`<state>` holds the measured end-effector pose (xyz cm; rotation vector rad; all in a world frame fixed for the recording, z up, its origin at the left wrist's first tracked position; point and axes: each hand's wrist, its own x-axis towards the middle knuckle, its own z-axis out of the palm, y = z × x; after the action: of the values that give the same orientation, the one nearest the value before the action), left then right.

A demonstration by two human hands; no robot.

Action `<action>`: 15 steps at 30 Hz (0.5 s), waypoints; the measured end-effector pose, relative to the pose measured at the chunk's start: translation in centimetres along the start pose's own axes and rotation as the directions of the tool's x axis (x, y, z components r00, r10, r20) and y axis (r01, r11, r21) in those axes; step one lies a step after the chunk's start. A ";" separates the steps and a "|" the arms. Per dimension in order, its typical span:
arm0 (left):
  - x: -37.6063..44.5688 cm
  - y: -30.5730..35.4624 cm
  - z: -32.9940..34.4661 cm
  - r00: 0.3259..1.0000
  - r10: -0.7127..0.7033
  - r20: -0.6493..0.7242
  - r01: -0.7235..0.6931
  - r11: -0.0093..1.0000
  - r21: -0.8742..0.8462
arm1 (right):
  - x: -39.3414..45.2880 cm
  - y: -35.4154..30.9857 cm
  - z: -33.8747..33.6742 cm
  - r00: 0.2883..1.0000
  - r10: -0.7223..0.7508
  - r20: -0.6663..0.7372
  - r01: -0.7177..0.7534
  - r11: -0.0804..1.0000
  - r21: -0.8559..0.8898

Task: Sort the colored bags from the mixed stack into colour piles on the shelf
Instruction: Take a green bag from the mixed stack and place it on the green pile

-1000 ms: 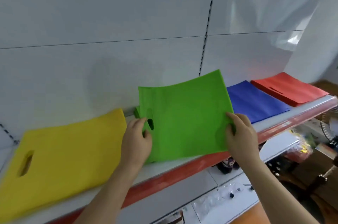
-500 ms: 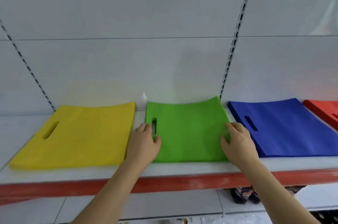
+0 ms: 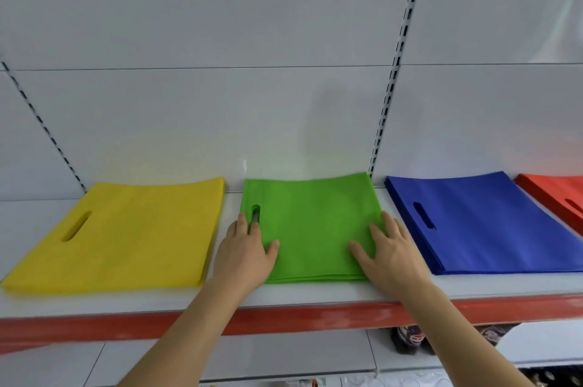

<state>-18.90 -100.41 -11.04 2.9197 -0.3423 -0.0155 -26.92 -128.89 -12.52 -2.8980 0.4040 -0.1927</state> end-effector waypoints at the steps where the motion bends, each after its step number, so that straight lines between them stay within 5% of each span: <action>1: 0.0 0.0 0.0 1.000 0.001 -0.001 -0.001 1.000 -0.003 | 0.0 -0.2 -0.1 1.000 0.007 0.009 -0.007 1.000 -0.017; 9: 0.0 0.2 -0.3 1.000 -0.010 -0.018 0.009 1.000 -0.009 | -0.2 -0.4 -0.2 0.999 0.009 0.041 -0.006 0.998 -0.066; 15: -0.9 -0.4 -2.0 0.972 -0.017 -0.234 0.019 1.000 0.006 | 0.2 -1.9 -1.1 0.992 -0.060 -0.109 0.052 0.996 -0.073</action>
<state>-19.57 -99.40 -9.17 2.8905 -0.2778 0.3251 -26.37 -127.37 -11.05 -2.9792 0.3550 -0.3567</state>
